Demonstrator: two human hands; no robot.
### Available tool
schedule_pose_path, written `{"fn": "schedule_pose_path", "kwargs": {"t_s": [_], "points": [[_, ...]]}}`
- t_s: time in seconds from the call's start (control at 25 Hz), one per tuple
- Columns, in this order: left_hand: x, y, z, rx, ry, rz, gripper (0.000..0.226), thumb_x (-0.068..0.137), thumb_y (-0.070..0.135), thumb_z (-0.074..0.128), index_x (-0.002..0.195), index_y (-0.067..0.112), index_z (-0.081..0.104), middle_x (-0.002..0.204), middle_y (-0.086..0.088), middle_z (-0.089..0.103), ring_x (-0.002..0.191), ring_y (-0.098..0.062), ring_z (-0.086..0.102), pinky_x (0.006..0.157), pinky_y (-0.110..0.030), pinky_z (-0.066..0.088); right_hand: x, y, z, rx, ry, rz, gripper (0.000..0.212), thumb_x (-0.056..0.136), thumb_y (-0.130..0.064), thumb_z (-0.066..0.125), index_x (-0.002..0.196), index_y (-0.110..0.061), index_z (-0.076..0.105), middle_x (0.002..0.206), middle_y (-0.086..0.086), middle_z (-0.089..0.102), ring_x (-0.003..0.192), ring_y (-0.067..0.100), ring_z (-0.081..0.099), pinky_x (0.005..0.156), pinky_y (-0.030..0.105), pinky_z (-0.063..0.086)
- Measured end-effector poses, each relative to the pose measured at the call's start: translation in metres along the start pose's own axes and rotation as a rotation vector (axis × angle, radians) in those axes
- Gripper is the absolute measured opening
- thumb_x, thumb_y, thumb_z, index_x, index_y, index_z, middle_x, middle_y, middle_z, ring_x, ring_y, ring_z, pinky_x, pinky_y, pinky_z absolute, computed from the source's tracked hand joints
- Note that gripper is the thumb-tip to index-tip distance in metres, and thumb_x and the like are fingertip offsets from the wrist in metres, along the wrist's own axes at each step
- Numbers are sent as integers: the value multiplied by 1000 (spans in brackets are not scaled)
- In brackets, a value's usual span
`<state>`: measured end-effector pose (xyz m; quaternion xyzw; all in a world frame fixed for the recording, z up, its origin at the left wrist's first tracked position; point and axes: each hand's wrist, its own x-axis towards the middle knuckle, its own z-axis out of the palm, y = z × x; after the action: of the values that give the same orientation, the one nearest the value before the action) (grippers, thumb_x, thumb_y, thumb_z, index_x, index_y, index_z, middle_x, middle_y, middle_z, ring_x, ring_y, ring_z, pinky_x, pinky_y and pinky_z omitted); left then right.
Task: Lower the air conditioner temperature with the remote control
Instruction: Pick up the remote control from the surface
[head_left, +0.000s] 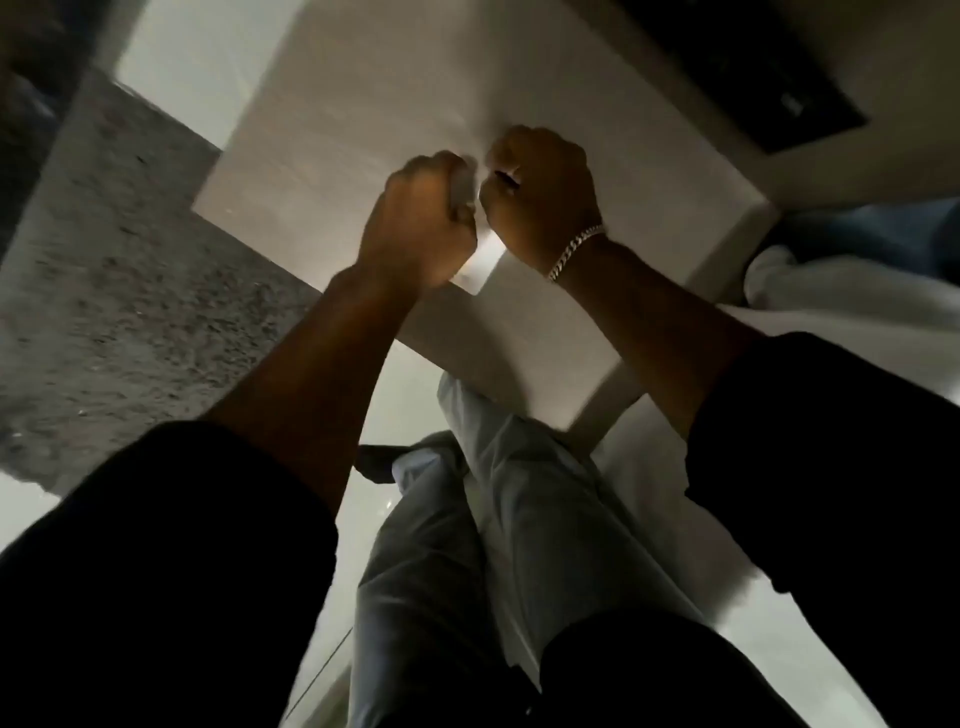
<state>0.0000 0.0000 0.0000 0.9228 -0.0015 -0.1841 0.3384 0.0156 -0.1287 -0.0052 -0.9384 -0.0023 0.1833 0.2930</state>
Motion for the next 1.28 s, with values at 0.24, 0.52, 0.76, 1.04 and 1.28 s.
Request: {"fn": "schedule_pose_path", "kwargs": {"t_s": [0.24, 0.52, 0.76, 1.04, 1.28], "points": [[27, 2, 63, -19, 20, -168, 40, 83, 22, 43, 121, 9, 53, 125, -15, 54, 112, -26, 52, 84, -24, 41, -2, 48, 30, 206, 236, 286, 25, 82, -4, 64, 106, 4, 59, 115, 20, 58, 96, 19, 58, 65, -4, 41], [21, -13, 54, -358, 18, -526, 11, 88, 18, 51, 88, 15, 62, 102, -9, 68, 99, -26, 66, 81, -31, 56, -10, 33, 31, 509, 205, 428, 48, 72, 2, 76, 116, 0, 55, 94, 11, 69, 94, 26, 71, 82, 36, 61], [-30, -26, -24, -775, 177, -648, 15, 86, 10, 56, 86, -3, 61, 98, -21, 69, 94, -35, 68, 75, -49, 60, -21, -34, 10, 541, -61, 252, 43, 77, -8, 78, 116, 1, 63, 102, 17, 74, 95, 28, 72, 89, 43, 59], [-127, 2, -229, -908, 576, -432, 17, 90, 12, 55, 92, -2, 66, 84, -16, 68, 74, -23, 64, 71, -38, 58, -52, -228, -60, 685, -263, -114, 31, 79, -14, 78, 108, -4, 71, 105, 17, 77, 85, 21, 74, 78, 38, 62], [-233, 44, -392, -867, 858, -192, 28, 90, 4, 53, 115, 9, 63, 101, -3, 73, 87, -12, 71, 74, -28, 59, -97, -415, -137, 813, -345, -429, 27, 80, -8, 77, 105, 0, 70, 100, 20, 76, 79, 24, 73, 75, 39, 60]]}}
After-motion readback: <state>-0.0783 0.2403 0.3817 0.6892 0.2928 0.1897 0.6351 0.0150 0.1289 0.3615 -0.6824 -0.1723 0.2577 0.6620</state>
